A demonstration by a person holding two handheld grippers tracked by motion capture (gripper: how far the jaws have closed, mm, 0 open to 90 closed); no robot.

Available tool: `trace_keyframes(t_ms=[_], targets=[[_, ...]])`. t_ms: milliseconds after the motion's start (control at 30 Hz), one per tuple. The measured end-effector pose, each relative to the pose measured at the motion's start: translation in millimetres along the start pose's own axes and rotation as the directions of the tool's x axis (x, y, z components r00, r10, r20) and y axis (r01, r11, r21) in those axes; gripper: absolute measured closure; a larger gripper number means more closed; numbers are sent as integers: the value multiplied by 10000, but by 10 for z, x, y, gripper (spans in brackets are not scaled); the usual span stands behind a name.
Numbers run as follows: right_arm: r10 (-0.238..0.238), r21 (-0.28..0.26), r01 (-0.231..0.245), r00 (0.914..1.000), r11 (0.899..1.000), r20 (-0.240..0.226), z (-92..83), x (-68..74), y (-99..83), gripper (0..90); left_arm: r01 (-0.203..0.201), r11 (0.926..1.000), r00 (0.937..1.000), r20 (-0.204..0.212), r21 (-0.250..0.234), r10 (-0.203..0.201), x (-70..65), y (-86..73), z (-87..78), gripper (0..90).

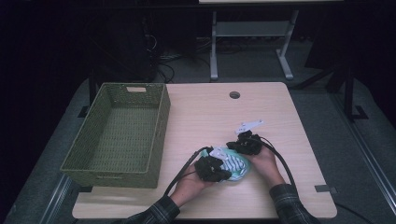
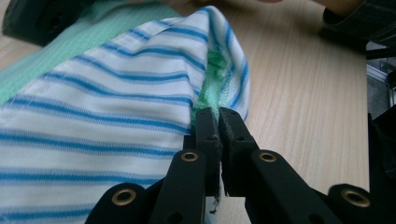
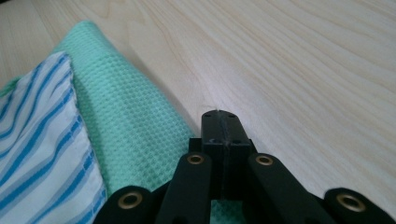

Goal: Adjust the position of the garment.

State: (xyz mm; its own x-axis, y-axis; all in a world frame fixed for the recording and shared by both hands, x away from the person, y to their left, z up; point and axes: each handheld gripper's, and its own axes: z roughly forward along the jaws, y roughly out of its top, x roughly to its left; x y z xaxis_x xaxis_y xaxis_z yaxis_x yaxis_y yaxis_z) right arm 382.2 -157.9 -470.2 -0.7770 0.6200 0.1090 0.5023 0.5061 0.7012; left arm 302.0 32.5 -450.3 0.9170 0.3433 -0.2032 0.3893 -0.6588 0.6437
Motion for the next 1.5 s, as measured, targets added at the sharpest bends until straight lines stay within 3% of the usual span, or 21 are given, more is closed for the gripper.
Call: trace_keyframes(t_ms=[133,500,700,800,1133,1500], targets=[[128,126,-129,9999,9998,39,-61,-21,-53,899,-235,9995,9994,-250,196,240,15,-28,-39,865],[-7,194,8,10000,9998,-37,-212,3,-154,899,8,9998,9971,-765,220,9,118,-154,-182,863],[-24,246,29,9998,9997,-204,-281,41,-236,899,-115,9991,9920,-1253,405,165,184,-197,-262,857],[-109,157,113,9996,9998,-244,-322,83,-274,899,14,9995,9900,-1410,317,31,215,-211,-282,858],[-96,48,98,9985,9999,-539,-435,214,-425,899,-150,9987,9833,-1803,488,236,332,-173,-297,868],[-174,-124,165,9967,9998,-795,-554,347,-557,899,-47,9992,9785,-2057,401,128,482,-41,-212,874]])
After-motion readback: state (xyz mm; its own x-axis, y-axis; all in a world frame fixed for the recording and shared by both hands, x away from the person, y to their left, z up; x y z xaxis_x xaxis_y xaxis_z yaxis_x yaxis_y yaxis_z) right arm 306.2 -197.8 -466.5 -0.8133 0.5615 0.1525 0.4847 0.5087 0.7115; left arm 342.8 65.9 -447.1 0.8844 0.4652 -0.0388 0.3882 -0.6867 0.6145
